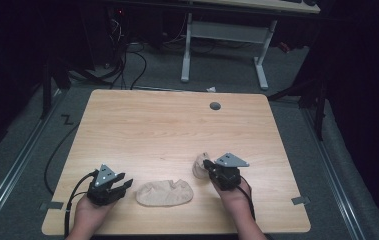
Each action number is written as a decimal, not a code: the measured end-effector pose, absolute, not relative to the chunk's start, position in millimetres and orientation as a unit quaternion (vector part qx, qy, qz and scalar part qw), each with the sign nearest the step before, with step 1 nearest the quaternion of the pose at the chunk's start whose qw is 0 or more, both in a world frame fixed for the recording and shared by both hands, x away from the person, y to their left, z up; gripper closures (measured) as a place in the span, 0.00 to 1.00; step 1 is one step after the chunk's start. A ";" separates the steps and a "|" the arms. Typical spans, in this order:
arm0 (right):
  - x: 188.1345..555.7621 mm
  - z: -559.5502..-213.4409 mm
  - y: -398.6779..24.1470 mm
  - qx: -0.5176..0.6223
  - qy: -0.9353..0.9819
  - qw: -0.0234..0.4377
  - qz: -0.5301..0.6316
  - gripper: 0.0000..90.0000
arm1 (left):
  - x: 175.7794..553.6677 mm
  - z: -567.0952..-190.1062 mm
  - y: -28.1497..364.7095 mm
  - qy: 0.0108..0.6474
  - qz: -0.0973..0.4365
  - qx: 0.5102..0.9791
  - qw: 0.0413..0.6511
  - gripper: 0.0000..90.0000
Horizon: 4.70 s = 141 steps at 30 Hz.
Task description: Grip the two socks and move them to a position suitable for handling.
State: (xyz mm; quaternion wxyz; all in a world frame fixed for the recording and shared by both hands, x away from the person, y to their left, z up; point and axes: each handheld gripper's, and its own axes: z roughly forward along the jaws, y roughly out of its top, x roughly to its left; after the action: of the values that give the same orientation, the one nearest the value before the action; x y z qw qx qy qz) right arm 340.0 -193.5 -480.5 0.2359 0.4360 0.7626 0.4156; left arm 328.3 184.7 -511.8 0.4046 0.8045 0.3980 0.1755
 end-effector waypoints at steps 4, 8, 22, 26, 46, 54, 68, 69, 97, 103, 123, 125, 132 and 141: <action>354.4 -475.5 -230.4 0.490 0.718 0.229 0.438 0.97 | 327.4 -511.5 184.6 0.396 0.174 0.806 0.404 0.66; 367.6 -481.0 -261.1 0.532 0.692 0.232 0.430 0.93 | 327.1 -509.8 184.6 0.394 0.179 0.805 0.406 0.66; 365.2 -513.8 -234.7 0.436 0.808 0.192 0.348 0.92 | 326.8 -508.6 182.1 0.398 0.178 0.802 0.409 0.66; 369.0 -519.0 -216.5 0.433 0.821 0.187 0.322 0.98 | 326.6 -508.6 183.5 0.398 0.178 0.802 0.409 0.66; 373.9 -495.6 -181.7 0.414 0.800 0.223 0.374 0.80 | 337.9 -506.1 179.1 0.398 0.176 0.800 0.414 0.65; 357.2 -501.2 -213.9 0.462 0.775 0.205 0.379 0.77 | 368.9 -501.9 146.7 0.377 0.180 0.810 0.411 0.64; 375.9 -524.4 -206.4 0.467 0.800 0.194 0.322 0.86 | 412.7 -515.1 99.2 0.370 0.149 0.828 0.394 0.63; 379.7 -524.7 -204.2 0.467 0.800 0.193 0.324 0.88 | 416.7 -515.5 91.9 0.367 0.143 0.832 0.390 0.63; 395.7 -519.2 -178.5 0.435 0.806 0.198 0.349 0.94 | 415.8 -525.6 97.7 0.389 0.159 0.819 0.391 0.97; 386.0 -507.6 -174.5 0.415 0.802 0.225 0.366 0.94 | 405.2 -512.1 104.5 0.384 0.172 0.807 0.414 0.97; 349.3 -491.0 -164.7 0.373 0.808 0.244 0.386 0.94 | 367.0 -492.1 124.4 0.371 0.184 0.806 0.423 0.98; 343.0 -489.9 -163.4 0.366 0.810 0.243 0.388 0.94 | 362.0 -491.8 127.6 0.371 0.181 0.808 0.421 0.98; 325.5 -486.6 -159.6 0.349 0.816 0.238 0.395 0.94 | 342.7 -487.3 136.0 0.364 0.173 0.816 0.415 0.98; 295.9 -491.8 -155.7 0.327 0.834 0.217 0.389 0.94 | 301.3 -493.6 147.9 0.357 0.158 0.831 0.396 0.98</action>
State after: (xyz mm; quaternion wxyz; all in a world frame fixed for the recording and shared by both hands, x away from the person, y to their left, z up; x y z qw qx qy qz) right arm 295.9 -155.7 -491.8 0.2167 0.3270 0.8337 0.3887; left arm 301.3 147.9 -493.6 0.3965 0.8311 0.3567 0.1576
